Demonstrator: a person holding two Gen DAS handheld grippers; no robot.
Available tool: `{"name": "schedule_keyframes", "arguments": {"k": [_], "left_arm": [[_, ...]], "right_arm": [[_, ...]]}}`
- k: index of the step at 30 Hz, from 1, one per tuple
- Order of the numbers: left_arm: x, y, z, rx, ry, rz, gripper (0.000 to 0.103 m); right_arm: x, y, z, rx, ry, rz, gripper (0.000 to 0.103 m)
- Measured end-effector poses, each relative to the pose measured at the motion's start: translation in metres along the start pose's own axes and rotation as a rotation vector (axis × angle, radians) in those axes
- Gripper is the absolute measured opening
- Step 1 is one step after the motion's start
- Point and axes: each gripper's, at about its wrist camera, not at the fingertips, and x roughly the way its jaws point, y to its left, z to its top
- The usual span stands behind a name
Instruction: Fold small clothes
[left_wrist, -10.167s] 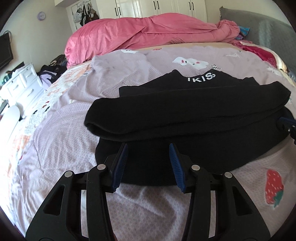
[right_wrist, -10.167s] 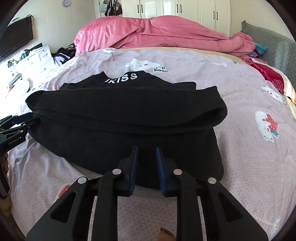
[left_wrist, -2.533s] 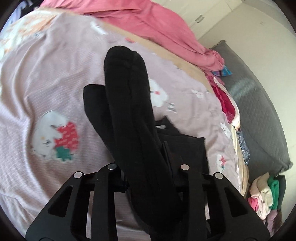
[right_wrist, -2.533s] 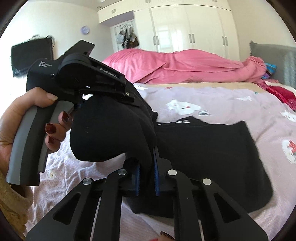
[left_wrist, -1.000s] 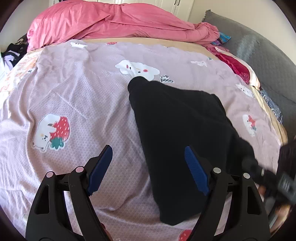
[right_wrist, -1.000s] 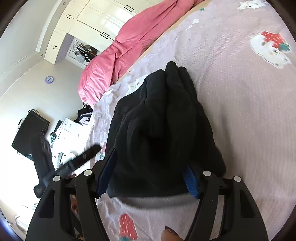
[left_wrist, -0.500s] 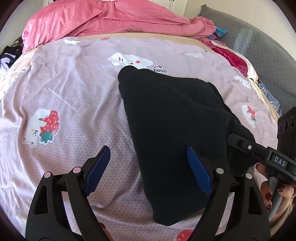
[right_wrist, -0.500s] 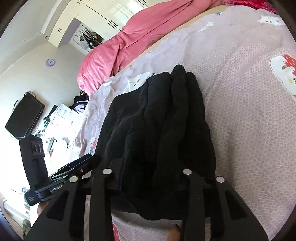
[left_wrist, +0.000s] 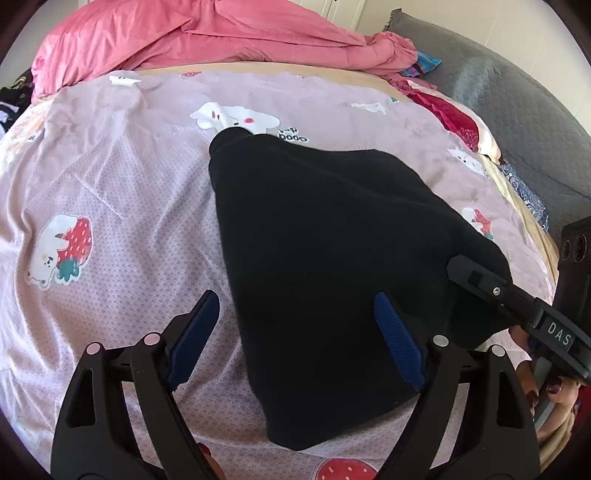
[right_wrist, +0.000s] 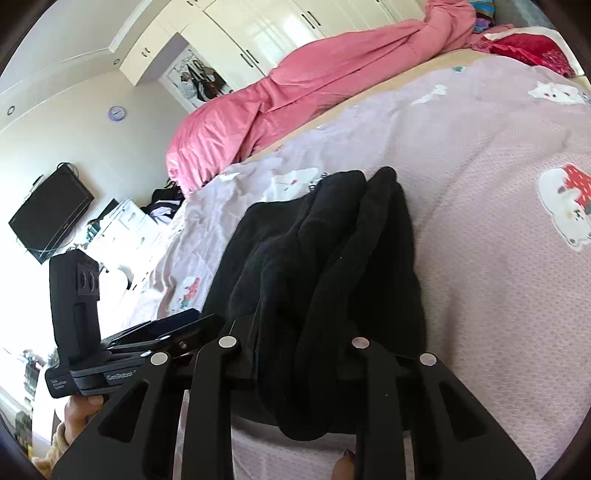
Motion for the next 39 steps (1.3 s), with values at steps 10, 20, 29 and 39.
{"name": "schedule_keyframes", "arguments": {"k": [10,20,29,39], "left_arm": [[0.005,0.002,-0.013,-0.022,0.027,-0.018,0.08],[-0.002,-0.002,-0.022,-0.015,0.021,-0.015,0.08],[-0.006,-0.013,-0.037,0.003,0.042,-0.039,0.08],[0.002,-0.009,-0.046,-0.031,0.061,-0.042,0.08]], "right_arm": [[0.004,-0.028,-0.01,0.12,0.059,-0.029,0.042],[-0.012,-0.029,-0.019,0.145,0.057,-0.027,0.046],[-0.019,-0.002,-0.02,0.019,0.03,-0.141,0.021],[-0.01,-0.007,-0.025,-0.013,0.027,-0.248,0.044]]}}
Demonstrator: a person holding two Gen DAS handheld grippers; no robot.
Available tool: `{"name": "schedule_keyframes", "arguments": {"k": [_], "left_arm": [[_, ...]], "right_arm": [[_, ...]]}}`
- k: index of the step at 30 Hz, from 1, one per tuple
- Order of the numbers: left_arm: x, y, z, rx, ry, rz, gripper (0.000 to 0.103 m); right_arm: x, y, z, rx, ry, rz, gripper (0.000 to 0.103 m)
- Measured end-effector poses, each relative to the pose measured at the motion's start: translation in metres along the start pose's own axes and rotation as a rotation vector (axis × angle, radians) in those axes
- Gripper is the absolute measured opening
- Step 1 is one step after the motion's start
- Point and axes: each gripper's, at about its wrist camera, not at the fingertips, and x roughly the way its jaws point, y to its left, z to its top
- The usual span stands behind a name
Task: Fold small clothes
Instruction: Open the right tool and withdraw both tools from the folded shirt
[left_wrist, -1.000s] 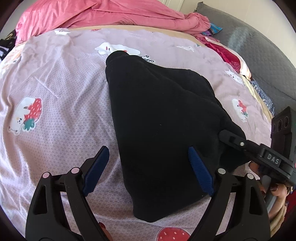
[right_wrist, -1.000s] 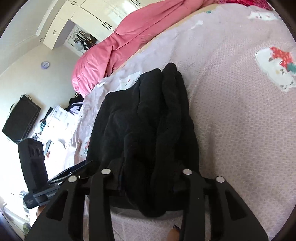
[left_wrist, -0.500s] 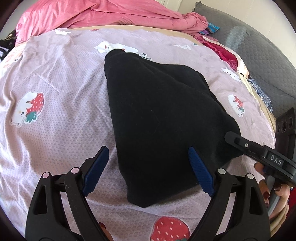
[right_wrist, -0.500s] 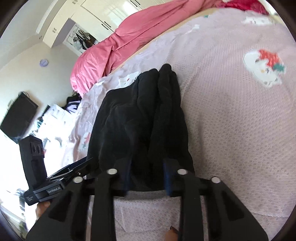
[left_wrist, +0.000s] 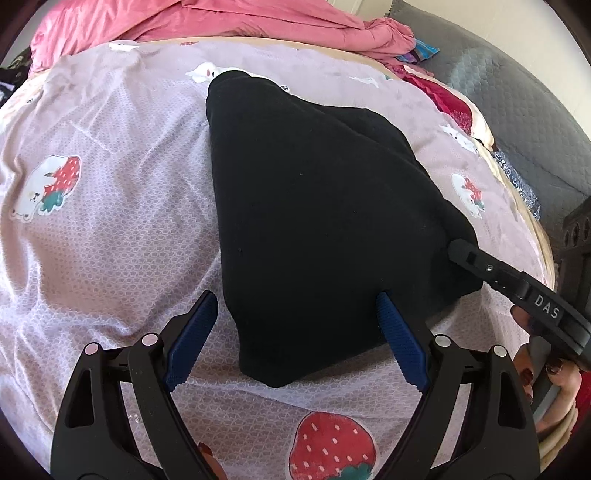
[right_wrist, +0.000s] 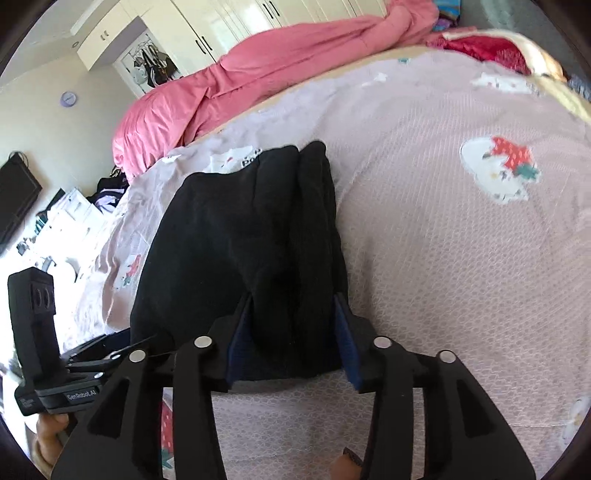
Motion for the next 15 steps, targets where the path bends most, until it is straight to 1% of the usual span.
{"name": "schedule_keyframes", "arguments": {"k": [5,6,7,11,12,13,14,15], "left_arm": [[-0.004,0.001,0.0,-0.004,-0.002,0.001,0.08],[-0.006,0.001,-0.001,-0.006,-0.005,-0.001,0.081],[-0.008,0.001,-0.001,-0.009,-0.009,-0.001,0.082],[-0.02,0.002,-0.002,-0.016,-0.038,-0.006,0.087],[-0.025,0.001,-0.002,-0.017,-0.05,-0.006,0.091],[-0.028,0.001,-0.002,-0.016,-0.058,-0.005,0.093],[-0.031,0.0,-0.002,-0.013,-0.066,-0.004,0.093],[-0.036,-0.001,-0.002,-0.008,-0.074,-0.001,0.093]], "right_arm": [[-0.008,0.008,-0.005,-0.055,-0.045,-0.045,0.048],[-0.012,0.008,-0.007,-0.064,-0.059,-0.053,0.054],[-0.017,0.01,-0.008,-0.074,-0.078,-0.066,0.062],[-0.034,0.012,-0.012,-0.099,-0.148,-0.084,0.072],[-0.036,0.013,-0.013,-0.102,-0.158,-0.086,0.078],[-0.041,0.015,-0.014,-0.11,-0.18,-0.088,0.082],[-0.045,0.016,-0.015,-0.114,-0.19,-0.088,0.083],[-0.048,0.017,-0.016,-0.12,-0.201,-0.087,0.086]]}}
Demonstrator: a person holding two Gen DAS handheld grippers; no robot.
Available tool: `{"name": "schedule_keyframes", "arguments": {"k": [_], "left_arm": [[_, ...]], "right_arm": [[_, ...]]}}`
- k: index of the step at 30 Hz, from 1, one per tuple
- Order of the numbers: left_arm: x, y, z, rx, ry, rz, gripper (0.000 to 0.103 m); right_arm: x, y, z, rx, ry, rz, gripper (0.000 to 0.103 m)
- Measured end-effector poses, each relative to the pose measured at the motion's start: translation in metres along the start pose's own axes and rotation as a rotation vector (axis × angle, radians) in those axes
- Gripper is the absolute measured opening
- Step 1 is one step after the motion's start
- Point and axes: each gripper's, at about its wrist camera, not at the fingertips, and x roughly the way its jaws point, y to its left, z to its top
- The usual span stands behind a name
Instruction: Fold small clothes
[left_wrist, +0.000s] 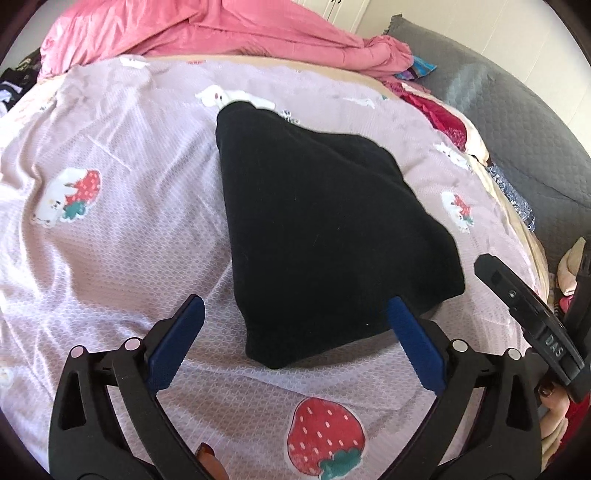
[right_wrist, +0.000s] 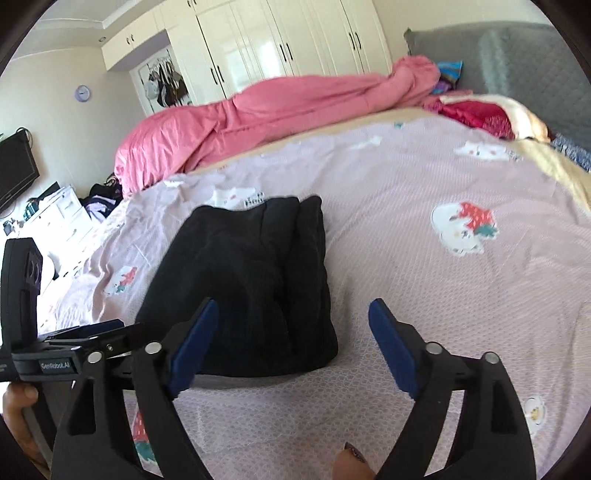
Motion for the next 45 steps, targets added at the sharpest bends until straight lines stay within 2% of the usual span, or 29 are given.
{"name": "schedule_keyframes", "arguments": {"k": [1,6,12,18,29,36,45], "left_arm": [[-0.002,-0.001,0.0,0.003,-0.004,0.001,0.093],[-0.018,-0.001,-0.001,0.0,-0.039,0.027,0.094],[-0.037,0.0,-0.01,-0.011,-0.086,0.046,0.094],[-0.051,-0.003,-0.027,0.02,-0.127,0.067,0.094],[-0.059,0.003,-0.068,0.035,-0.126,0.09,0.094],[-0.051,0.014,-0.089,0.001,-0.121,0.106,0.094],[-0.046,0.021,-0.094,-0.017,-0.106,0.139,0.094]], "right_arm": [[-0.005,0.002,-0.001,-0.008,-0.017,-0.005,0.093],[-0.027,0.007,-0.012,-0.051,-0.087,-0.046,0.098],[-0.042,0.015,-0.028,-0.089,-0.137,-0.077,0.099],[-0.059,0.021,-0.041,-0.091,-0.176,-0.063,0.099],[-0.06,0.032,-0.081,-0.101,-0.076,-0.068,0.099],[-0.046,0.037,-0.087,-0.122,-0.044,-0.093,0.099],[-0.037,0.035,-0.089,-0.111,-0.024,-0.097,0.099]]}}
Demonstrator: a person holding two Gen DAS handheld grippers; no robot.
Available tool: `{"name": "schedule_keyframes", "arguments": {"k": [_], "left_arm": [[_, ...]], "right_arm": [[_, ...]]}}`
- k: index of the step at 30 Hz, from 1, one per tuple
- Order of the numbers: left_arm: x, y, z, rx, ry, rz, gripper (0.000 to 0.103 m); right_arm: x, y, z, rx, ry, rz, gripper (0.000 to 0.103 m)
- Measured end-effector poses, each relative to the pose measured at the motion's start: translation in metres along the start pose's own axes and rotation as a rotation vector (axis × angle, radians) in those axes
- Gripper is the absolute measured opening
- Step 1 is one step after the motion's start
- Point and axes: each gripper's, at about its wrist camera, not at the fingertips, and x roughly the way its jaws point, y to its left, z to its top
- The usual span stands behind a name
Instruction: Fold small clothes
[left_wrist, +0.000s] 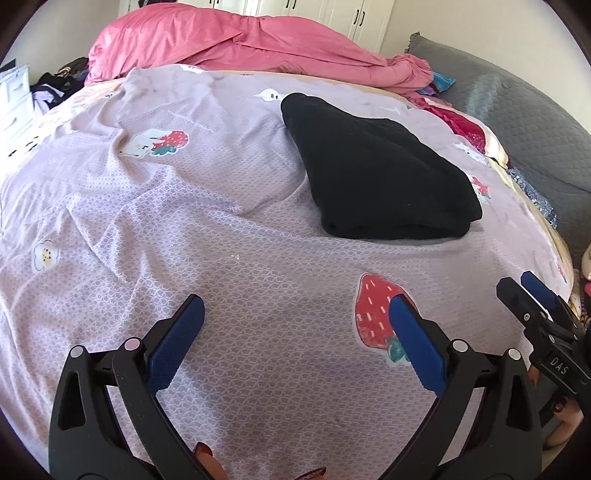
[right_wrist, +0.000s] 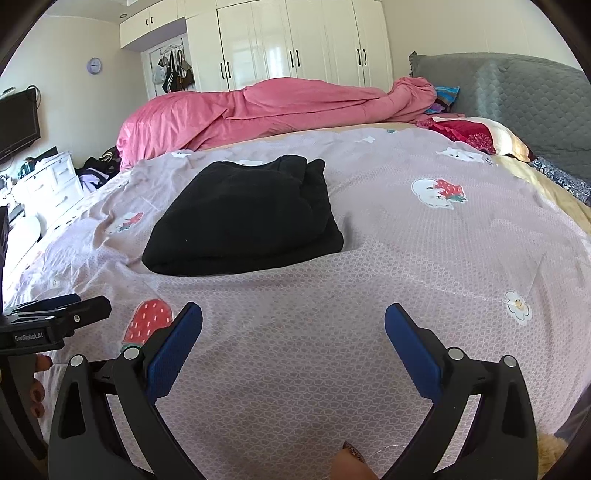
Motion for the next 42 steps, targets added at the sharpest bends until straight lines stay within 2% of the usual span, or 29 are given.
{"name": "schedule_keyframes", "arguments": {"k": [24,42], "left_arm": [[-0.007,0.0001,0.0016,-0.02,0.002,0.047,0.094],[-0.0072,-0.0022,0.0038,-0.02,0.008,0.052,0.094]], "right_arm": [[0.0029,0.0004,-0.0013,-0.003,0.001,-0.001,0.099],[0.0048,0.0004,-0.0009,-0.001,0.007,-0.002,0.099]]}}
